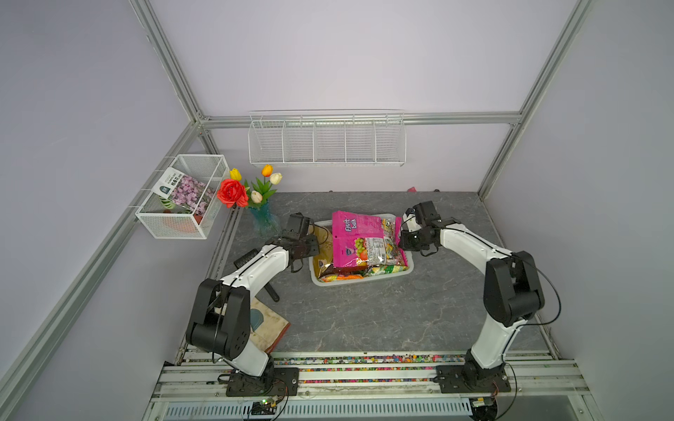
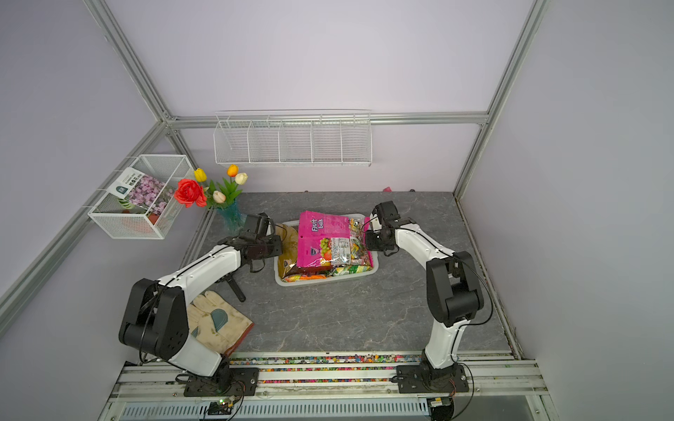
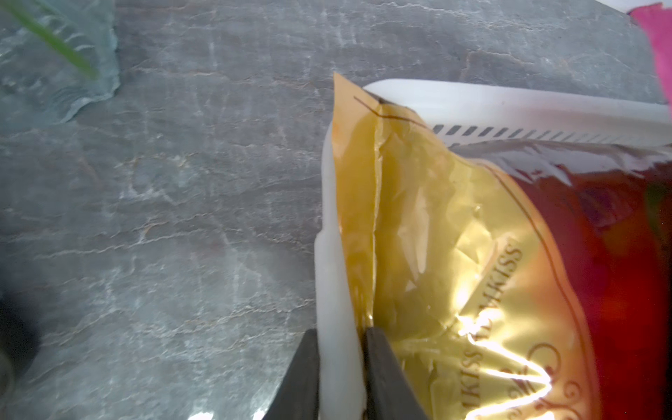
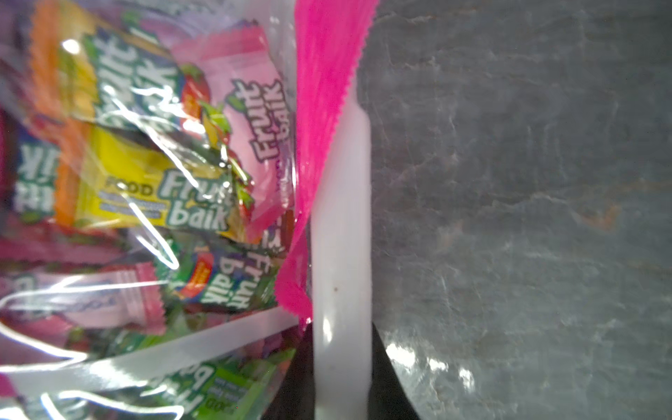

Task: Put the candies in the basket
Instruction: Move the basket to the center of the board.

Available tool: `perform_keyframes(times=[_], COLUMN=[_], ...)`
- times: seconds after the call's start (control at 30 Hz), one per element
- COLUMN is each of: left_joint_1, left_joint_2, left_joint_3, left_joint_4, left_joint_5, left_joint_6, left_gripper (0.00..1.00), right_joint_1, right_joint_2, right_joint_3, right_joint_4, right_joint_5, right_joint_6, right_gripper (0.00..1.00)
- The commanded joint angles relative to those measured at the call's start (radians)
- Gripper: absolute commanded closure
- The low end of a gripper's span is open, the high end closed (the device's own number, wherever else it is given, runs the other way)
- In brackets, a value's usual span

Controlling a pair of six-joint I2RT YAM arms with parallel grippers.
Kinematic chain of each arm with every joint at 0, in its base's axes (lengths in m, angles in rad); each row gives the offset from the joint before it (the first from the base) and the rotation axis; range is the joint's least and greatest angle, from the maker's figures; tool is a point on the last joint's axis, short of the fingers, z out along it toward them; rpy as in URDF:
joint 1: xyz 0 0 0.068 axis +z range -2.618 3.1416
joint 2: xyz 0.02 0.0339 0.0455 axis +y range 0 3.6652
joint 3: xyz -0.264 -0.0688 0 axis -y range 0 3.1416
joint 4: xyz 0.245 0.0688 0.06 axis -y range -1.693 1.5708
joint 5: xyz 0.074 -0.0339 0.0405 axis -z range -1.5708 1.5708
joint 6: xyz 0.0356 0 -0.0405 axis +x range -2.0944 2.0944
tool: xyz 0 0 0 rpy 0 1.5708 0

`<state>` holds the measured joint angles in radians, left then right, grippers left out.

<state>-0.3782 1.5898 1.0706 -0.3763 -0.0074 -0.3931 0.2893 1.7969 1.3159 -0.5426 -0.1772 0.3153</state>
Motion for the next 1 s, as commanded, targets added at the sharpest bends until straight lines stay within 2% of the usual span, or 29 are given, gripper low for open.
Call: perform_keyframes(times=[0.0,0.23,0.3,0.4,0.47,0.57,0.7,0.77,0.8,0.87,0.9,0.93,0.97], left_joint_1=[-0.056,-0.133,-0.158,-0.16,-0.16,-0.159,-0.154,-0.148,-0.146,-0.133,-0.123,-0.122,-0.121], left_joint_2=[0.021,-0.041,-0.061,-0.075,-0.078,-0.107,-0.201,-0.258,-0.289,-0.341,-0.37,-0.397,-0.413], left_joint_3=[-0.003,-0.064,-0.086,-0.115,-0.102,-0.061,-0.069,-0.113,-0.147,-0.218,-0.273,-0.345,-0.408], left_joint_4=[-0.024,-0.029,-0.026,-0.014,-0.038,-0.068,-0.022,0.045,0.092,0.192,0.286,0.409,0.52], left_joint_5=[0.054,0.072,0.072,0.039,-0.03,-0.149,-0.275,-0.33,-0.378,-0.443,-0.439,-0.434,-0.453], left_joint_6=[0.042,0.023,0.008,-0.014,-0.024,-0.037,-0.05,-0.032,-0.024,0.015,0.095,0.193,0.257], left_gripper=[0.77,0.77,0.76,0.7,0.6,0.52,0.43,0.3,0.28,0.26,0.25,0.24,0.17], right_joint_1=[-0.016,-0.021,-0.022,-0.021,-0.023,-0.029,-0.04,-0.041,-0.041,-0.041,-0.041,-0.041,-0.041], right_joint_2=[-0.102,-0.289,-0.334,-0.39,-0.424,-0.49,-0.624,-0.698,-0.733,-0.794,-0.818,-0.837,-0.85], right_joint_3=[-0.104,-0.297,-0.349,-0.396,-0.405,-0.401,-0.407,-0.43,-0.455,-0.528,-0.573,-0.615,-0.652], right_joint_4=[-0.124,-0.165,-0.157,-0.144,-0.139,-0.132,-0.094,-0.037,0.008,0.14,0.213,0.28,0.334], right_joint_5=[0.106,0.148,0.122,0.109,0.142,0.226,0.411,0.494,0.54,0.578,0.594,0.612,0.622], right_joint_6=[0.02,0.067,0.094,0.124,0.135,0.154,0.198,0.184,0.174,0.08,0.022,-0.03,-0.078], right_gripper=[1.0,1.0,0.96,0.77,0.69,0.59,0.46,0.43,0.36,0.08,0.01,0.01,0.01])
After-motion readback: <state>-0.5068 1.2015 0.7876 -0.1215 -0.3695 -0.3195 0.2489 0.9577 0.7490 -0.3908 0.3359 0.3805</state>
